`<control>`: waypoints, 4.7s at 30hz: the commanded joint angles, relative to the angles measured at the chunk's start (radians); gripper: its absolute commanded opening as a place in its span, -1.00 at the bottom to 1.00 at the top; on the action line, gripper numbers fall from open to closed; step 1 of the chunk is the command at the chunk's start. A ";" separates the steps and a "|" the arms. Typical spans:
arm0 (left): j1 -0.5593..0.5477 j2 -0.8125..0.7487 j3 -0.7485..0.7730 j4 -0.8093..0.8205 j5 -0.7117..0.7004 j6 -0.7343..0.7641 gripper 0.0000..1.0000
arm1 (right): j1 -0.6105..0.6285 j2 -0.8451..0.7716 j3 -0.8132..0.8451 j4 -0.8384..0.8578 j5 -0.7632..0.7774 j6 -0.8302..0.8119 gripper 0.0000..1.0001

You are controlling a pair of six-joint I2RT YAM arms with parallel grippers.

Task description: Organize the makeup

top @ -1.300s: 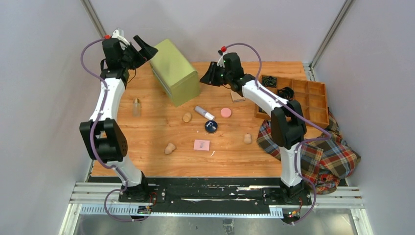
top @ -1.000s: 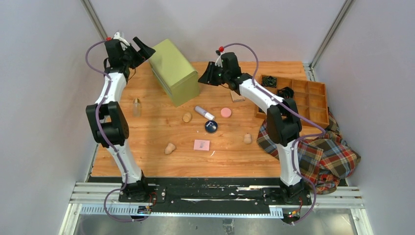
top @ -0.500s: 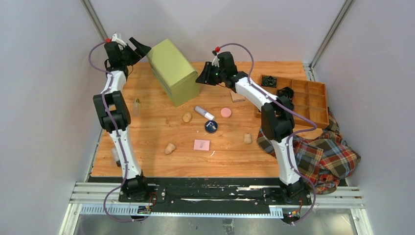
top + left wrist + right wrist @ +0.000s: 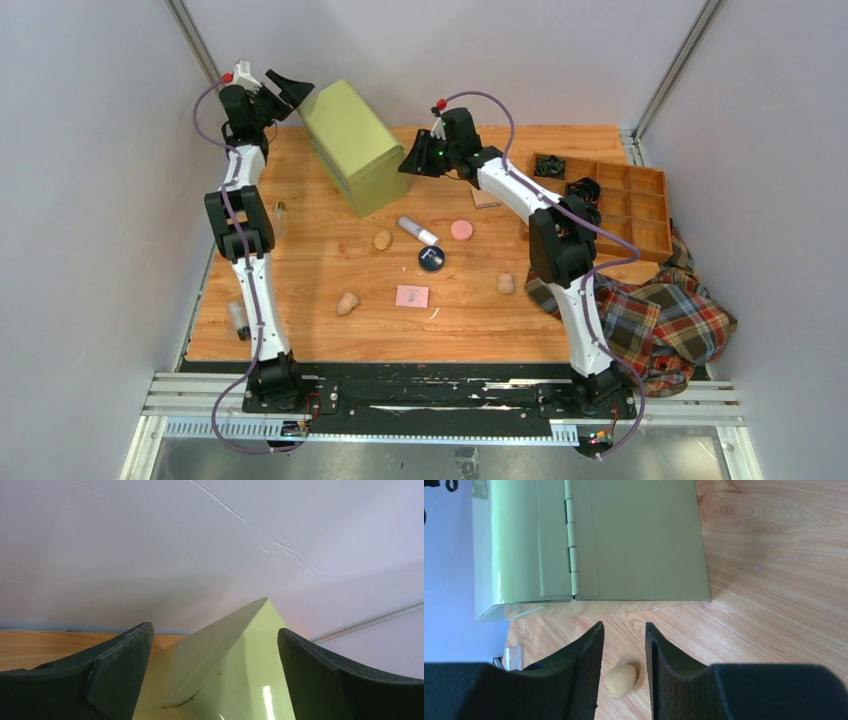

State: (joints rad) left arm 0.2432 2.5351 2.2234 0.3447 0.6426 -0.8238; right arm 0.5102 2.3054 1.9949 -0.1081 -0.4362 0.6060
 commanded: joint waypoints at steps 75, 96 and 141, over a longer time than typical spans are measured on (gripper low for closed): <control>-0.015 -1.371 -1.145 -0.480 -0.204 0.466 0.96 | 0.026 -0.114 -0.169 0.164 -0.026 0.059 -0.66; -0.140 -1.363 -1.163 -0.761 -0.533 0.562 0.92 | 0.033 -0.201 -0.239 0.150 -0.036 0.028 -0.49; -0.306 -1.675 -1.137 -1.142 -0.797 0.512 0.99 | 0.183 0.035 -0.373 0.837 0.370 0.720 -0.17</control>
State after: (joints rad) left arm -0.0605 0.8577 1.0817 -0.8040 -0.1493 -0.3187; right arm 0.6910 2.2971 1.5452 0.7673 -0.1024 1.2888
